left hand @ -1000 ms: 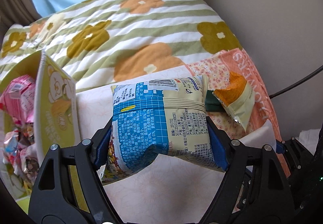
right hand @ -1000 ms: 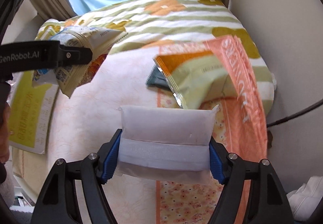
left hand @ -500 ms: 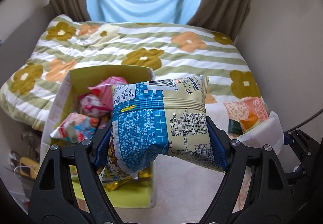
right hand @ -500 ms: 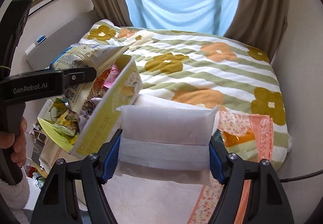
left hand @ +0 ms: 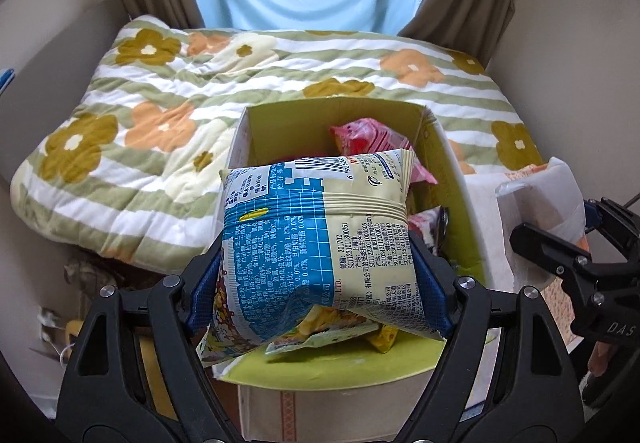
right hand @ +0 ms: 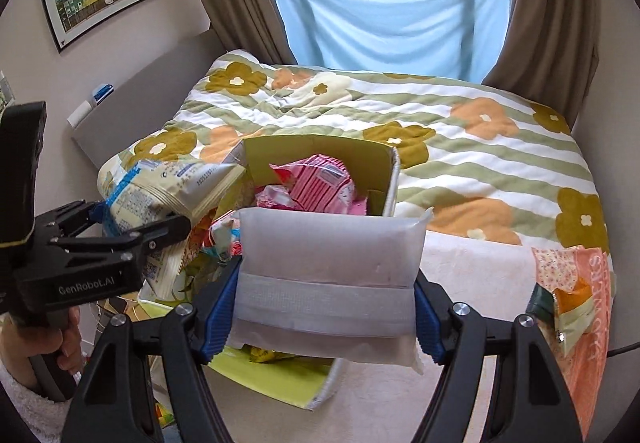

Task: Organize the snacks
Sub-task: 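Carry both items over the box and open the left tool to drop the blue-white bag, then open the right tool to drop the white translucent pack into the box, then move both tools back toward the last snacks on the towel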

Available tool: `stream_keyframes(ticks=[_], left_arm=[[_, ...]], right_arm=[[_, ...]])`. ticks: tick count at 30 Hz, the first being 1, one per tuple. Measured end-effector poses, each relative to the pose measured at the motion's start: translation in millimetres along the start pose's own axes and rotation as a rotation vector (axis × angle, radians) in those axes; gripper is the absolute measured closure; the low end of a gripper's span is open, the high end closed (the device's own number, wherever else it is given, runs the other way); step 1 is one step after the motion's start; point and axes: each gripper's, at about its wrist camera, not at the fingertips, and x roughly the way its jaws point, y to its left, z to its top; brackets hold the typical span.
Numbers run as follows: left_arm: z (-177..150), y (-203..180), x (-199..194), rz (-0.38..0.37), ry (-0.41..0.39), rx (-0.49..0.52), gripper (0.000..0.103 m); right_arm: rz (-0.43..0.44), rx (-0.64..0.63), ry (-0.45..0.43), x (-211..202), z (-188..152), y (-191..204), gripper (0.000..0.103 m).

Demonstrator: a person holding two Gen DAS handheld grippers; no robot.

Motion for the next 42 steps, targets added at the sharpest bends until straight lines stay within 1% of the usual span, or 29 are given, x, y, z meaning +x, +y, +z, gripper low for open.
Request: stream_keyframes(ticks=[3,6,7,8,10,12,14,18,24,29,30,32,33,36,42], left_arm=[[-10.0,10.2,12.2,-0.043,0.035,0.022,0.024],[-15.5,12.8,22.5,-0.079,0.054,0.050,0.021],[-17.0,12.1,24.2,-0.092,0.053,0.065,0.018],[-17.7,10.4,25.9,-0.087,0.057,0.080,0.011],[-20.9,8.6,28.8,-0.039,0.062,0.097,0.000],[-23.7,10.3,28.2,-0.064,0.077,0.078,0.000],[-27.8,16.6,24.0,-0.090,0.083,0.028,0.000],[-36.1,28.0,10.1,-0.066,0.058,-0.025,0.000],[-40.1,40.8,1.6,-0.051,0.038,-0.059,0.000],[-42.5,44.7,-4.8,-0.027,0.034,-0.049,0.000],[-43.6,45.8,-5.5,-0.024,0.035,-0.049,0.000],[-45.8,47.9,-5.9,-0.023,0.036,-0.052,0.000],[-47.1,49.1,-5.4,-0.024,0.038,-0.053,0.000],[-49.9,50.9,-3.1,-0.045,0.046,-0.055,0.000],[-50.9,46.2,-1.3,-0.075,0.049,-0.019,0.000]], right_arm=[[-0.009,0.045,0.013,9.8,-1.9,14.9,0.033],[-0.034,0.074,0.028,13.7,-5.6,21.1,0.033],[-0.043,0.082,0.033,14.3,-7.5,21.2,0.033],[-0.051,0.089,0.037,14.3,-9.1,22.0,0.033],[-0.062,0.101,0.044,14.2,-10.7,21.4,0.033],[-0.066,0.102,0.048,13.5,-12.0,20.8,0.033],[-0.062,0.099,0.052,13.7,-12.8,20.4,0.033],[-0.035,0.086,0.056,14.1,-15.8,21.6,0.032],[-0.006,0.086,0.082,27.8,-22.3,27.9,0.032],[0.011,0.115,0.103,40.4,-25.8,30.7,0.031],[0.013,0.119,0.101,40.7,-26.6,31.7,0.028],[0.021,0.119,0.071,36.2,-26.9,34.6,0.019],[0.019,0.114,0.055,33.5,-27.1,35.9,0.013],[-0.007,0.118,0.046,30.5,-29.7,36.7,0.013],[-0.040,0.147,0.047,21.4,-39.6,36.1,0.013]])
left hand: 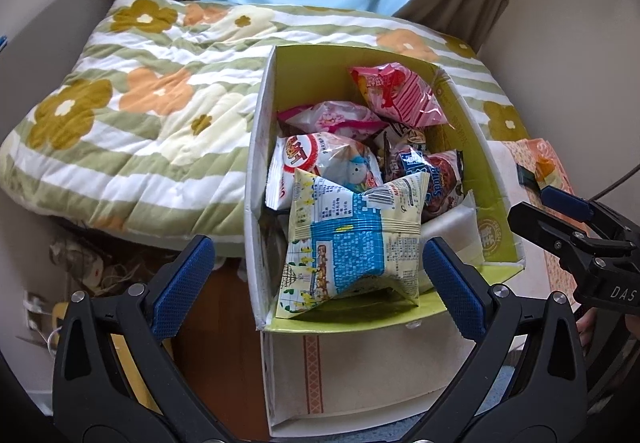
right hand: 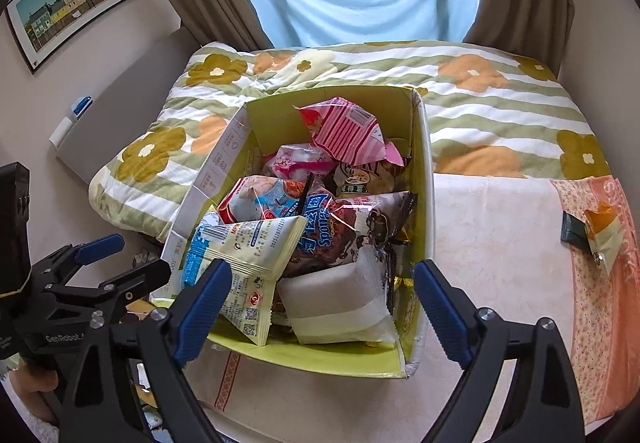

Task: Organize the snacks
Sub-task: 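Move both tools back toward the last snacks on the towel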

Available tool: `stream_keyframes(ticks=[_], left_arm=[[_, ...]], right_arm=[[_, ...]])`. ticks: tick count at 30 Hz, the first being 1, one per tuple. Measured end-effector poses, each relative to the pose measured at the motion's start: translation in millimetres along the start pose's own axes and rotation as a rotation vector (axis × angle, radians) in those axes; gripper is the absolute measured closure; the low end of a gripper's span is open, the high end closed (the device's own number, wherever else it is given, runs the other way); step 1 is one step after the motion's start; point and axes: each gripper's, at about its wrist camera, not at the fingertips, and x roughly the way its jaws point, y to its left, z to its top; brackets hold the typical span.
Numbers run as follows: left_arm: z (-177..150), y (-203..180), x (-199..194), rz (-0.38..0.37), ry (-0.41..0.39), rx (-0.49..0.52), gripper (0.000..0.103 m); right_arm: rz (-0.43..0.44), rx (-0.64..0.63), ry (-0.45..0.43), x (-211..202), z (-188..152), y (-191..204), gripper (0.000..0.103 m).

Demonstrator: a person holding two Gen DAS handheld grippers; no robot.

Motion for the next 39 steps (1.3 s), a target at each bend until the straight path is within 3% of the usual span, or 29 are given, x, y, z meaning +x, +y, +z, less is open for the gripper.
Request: stream_keyframes(ticks=[9,17,26,31,34,39], left_arm=[[8.1,-23.6,-8.8,-0.053,-0.037,0.089,0.000],[21.6,-85.6,-13.0,-0.104,-0.057,0.185,0.000],[31.7,-189.3,11.3,-0.152,-0.042,0.196,0.000],[36.3,-254.9,44.3,-0.125,0.004,0.198,0.000],[37.6,-288.8,67.4,-0.116,0.026,0.184,0.000],[36.2,-339.2,111.6,-0.095,0.046,0.223,0.000]], right_arm=[[-0.089,0.058,-0.078,-32.5,-3.3,-12.0,0.013],[-0.163,0.136,-0.145,-68.5,-4.8,-65.7,0.012],[-0.215,0.166,-0.136,-97.8,-8.3,-176.0,0.012],[-0.269,0.106,-0.087,-103.0,-3.2,-249.2,0.012],[-0.286,0.053,-0.051,-96.8,2.0,-291.2,0.012],[-0.237,-0.044,0.032,-64.5,12.0,-347.9,0.012]])
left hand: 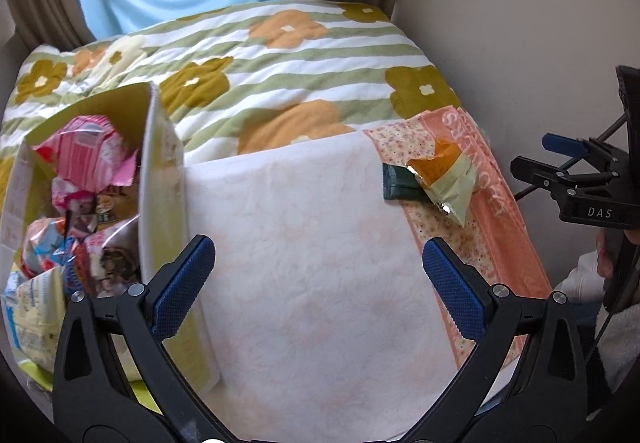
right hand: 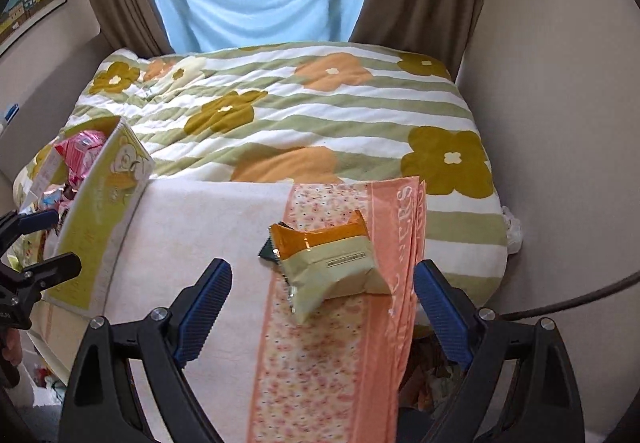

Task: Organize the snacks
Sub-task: 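Move both tools back toward the last snacks on the towel, then grasp the dark green bar with the left tool while the right tool grasps the orange-green bag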

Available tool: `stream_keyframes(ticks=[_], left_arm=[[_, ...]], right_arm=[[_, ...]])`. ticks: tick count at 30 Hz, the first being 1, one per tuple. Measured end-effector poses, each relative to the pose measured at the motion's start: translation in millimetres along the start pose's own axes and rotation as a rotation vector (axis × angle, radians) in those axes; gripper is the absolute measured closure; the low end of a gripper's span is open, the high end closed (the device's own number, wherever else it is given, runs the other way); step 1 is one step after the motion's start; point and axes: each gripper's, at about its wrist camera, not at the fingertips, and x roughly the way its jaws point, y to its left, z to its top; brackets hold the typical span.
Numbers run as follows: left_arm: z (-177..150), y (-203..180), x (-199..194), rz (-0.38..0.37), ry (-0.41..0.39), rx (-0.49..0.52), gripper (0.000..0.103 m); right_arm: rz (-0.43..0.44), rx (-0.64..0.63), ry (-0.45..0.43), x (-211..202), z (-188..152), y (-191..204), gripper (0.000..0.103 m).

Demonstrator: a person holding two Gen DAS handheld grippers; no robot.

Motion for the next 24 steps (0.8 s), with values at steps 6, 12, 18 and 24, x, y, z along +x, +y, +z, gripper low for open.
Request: stream_keyframes(ticks=[6,12,18,24], left_arm=[[9.6,-34.2,54.2,0.009,0.041,0.090,0.000],[10.3,-36.9,95.6,-0.002,0.121,0.089,0.000],[18.9,-40.7,115.9,-0.010,0.147,0.176,0.000],[40.4,-48.3,125.1,-0.015,0.145,0.288,0.000]], right_arm=[[0.095,-0.138,0.075,54.2,1.7,-14.8,0.012],[0.159,-0.187,0.155,103.0,-1.6,-21.3,0.012],[0.203,-0.212,0.213,132.7,-0.4,-22.7,0.012],[0.222,-0.198,0.221,136.8,2.7,-24.7,0.012]])
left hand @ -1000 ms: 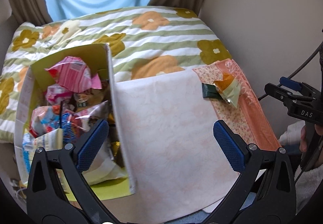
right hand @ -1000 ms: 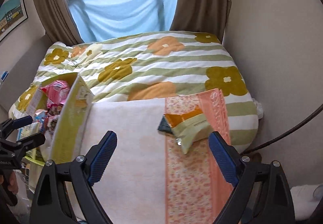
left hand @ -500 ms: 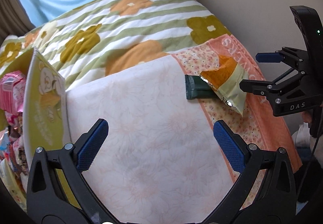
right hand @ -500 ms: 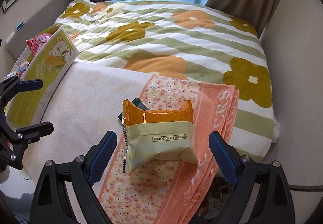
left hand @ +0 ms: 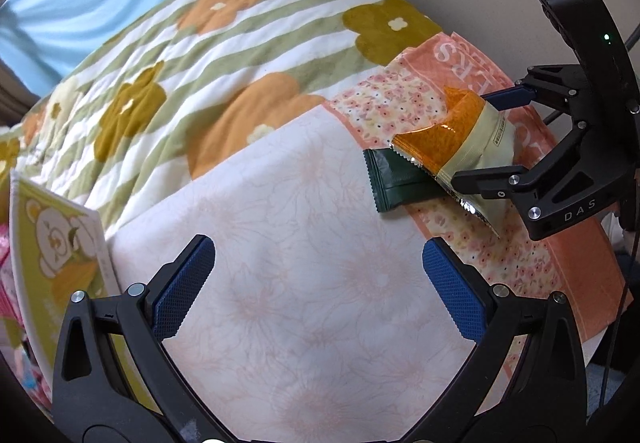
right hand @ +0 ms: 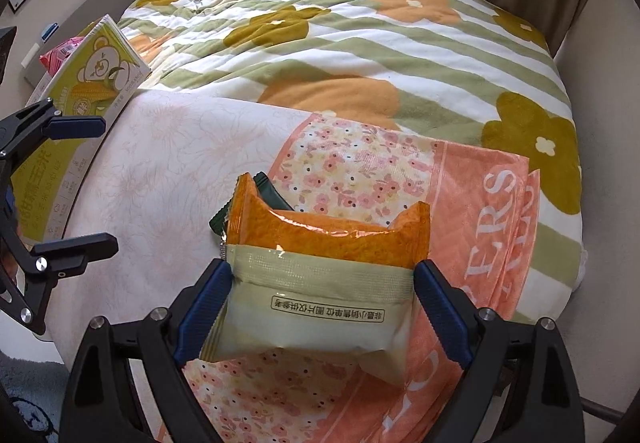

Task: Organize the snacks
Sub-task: 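Grasp the dark green bar with the left tool while the right tool grasps the orange-green bag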

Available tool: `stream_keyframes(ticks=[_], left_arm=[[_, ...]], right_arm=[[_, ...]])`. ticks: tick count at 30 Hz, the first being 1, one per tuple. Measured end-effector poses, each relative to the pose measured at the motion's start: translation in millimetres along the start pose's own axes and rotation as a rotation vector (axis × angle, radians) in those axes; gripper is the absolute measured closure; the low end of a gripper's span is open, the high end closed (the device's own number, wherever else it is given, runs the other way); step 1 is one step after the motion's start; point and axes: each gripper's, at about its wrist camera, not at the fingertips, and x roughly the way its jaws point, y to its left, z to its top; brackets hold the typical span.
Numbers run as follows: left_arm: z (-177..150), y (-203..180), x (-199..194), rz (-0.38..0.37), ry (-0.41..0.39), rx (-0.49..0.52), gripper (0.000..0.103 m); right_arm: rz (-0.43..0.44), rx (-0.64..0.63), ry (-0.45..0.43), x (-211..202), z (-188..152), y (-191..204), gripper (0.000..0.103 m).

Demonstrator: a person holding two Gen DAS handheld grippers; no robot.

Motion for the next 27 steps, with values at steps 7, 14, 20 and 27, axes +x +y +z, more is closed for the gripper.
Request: stream_keyframes(ticks=[7,14,20,27], left_arm=[[11.5,0.2,16.4,-0.057,0.025,0.031,0.000],[11.7,-8.9,33.4,-0.076,0.054,0.100,0.000],[23.4,-21.7,43.0,-0.064,0.056,0.204,0.000],[43.6,-47.4,56.1,-0.136,0.062,0.429,0.000]], right_arm=[[0.016,0.037,-0.007,4.0,-1.3,-3.5,0.010],[0.009,0.025,-0.036,-2.7,-5.9,-2.1,0.027],[0.019,0.069,-0.064,-12.9,-9.9,-4.0,0.034],[0.024,0.161,-0.115,-42.8,-12.6,-12.3,0.034]])
